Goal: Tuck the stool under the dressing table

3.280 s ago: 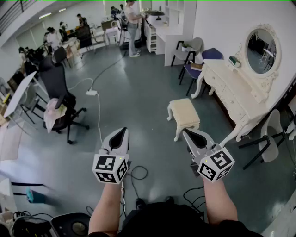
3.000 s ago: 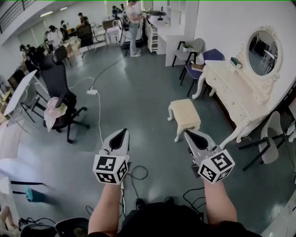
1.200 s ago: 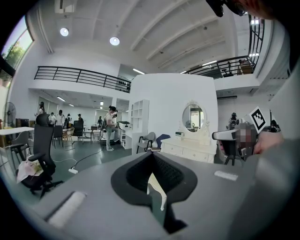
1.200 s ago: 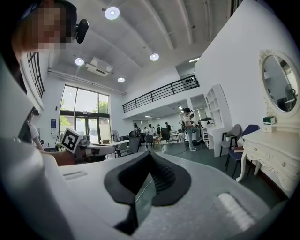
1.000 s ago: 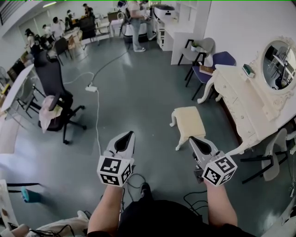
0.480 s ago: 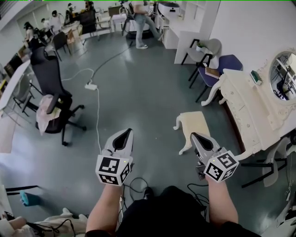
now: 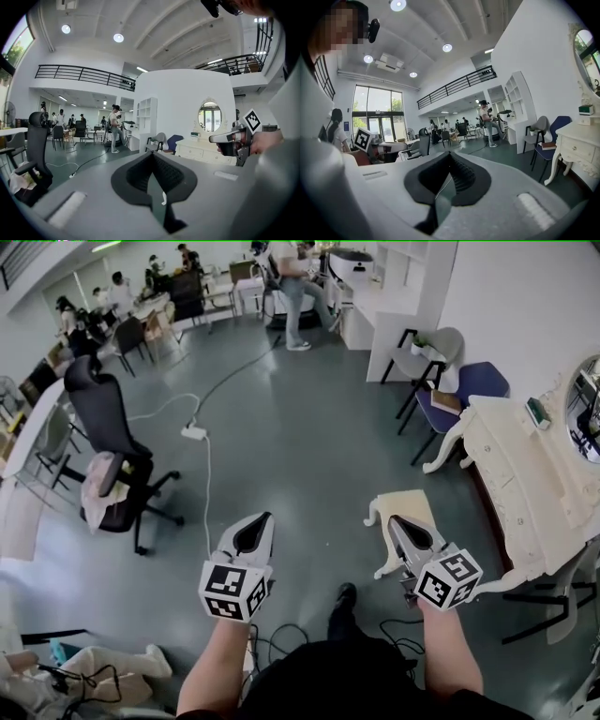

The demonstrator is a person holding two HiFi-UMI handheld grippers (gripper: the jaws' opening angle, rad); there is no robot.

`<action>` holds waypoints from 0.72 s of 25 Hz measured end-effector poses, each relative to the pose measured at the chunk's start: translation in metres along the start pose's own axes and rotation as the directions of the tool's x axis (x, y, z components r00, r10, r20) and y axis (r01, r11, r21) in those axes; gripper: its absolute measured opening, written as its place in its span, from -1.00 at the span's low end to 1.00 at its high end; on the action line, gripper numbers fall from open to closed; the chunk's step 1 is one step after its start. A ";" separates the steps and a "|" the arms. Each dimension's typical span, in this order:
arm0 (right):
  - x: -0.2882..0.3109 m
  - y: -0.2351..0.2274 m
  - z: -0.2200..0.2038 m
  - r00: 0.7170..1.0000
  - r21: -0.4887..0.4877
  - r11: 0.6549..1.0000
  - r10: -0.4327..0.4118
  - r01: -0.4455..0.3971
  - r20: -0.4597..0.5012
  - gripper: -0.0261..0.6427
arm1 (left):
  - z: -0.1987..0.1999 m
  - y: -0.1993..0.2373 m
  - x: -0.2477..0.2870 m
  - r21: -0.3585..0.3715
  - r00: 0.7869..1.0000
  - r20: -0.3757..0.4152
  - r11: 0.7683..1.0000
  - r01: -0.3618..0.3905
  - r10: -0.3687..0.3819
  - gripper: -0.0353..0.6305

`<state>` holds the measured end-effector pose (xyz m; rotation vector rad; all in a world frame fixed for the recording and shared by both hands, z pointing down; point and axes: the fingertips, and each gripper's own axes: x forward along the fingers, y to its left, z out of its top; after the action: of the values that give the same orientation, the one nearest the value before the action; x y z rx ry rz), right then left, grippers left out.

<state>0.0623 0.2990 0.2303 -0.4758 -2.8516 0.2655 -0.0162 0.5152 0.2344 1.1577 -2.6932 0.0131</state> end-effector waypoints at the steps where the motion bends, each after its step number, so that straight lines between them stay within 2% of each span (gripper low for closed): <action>1: 0.009 -0.014 0.001 1.000 0.006 1.000 0.002 -0.002 -0.001 -0.91 | 0.002 0.003 0.013 0.004 1.000 -0.006 1.000 -0.006 0.006 -0.84; 4: 0.035 -0.056 0.007 1.000 0.023 1.000 0.006 -0.006 -0.010 -0.91 | 0.009 0.009 0.057 0.009 0.999 -0.030 1.000 -0.015 0.015 -0.84; 9: 0.073 -0.115 0.024 1.000 0.036 0.999 0.020 -0.020 -0.020 -0.91 | 0.021 0.002 0.138 0.008 0.998 -0.066 1.000 0.015 -0.014 -0.84; 18: 0.105 -0.190 0.047 0.999 0.052 0.998 0.036 -0.035 -0.025 -0.91 | 0.051 -0.027 0.247 0.039 0.993 -0.088 0.996 0.086 -0.083 -0.84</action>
<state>-0.1026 0.1512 0.2478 -0.5157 -2.8056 0.3361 -0.1718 0.3151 0.2304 1.2530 -2.5787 0.1051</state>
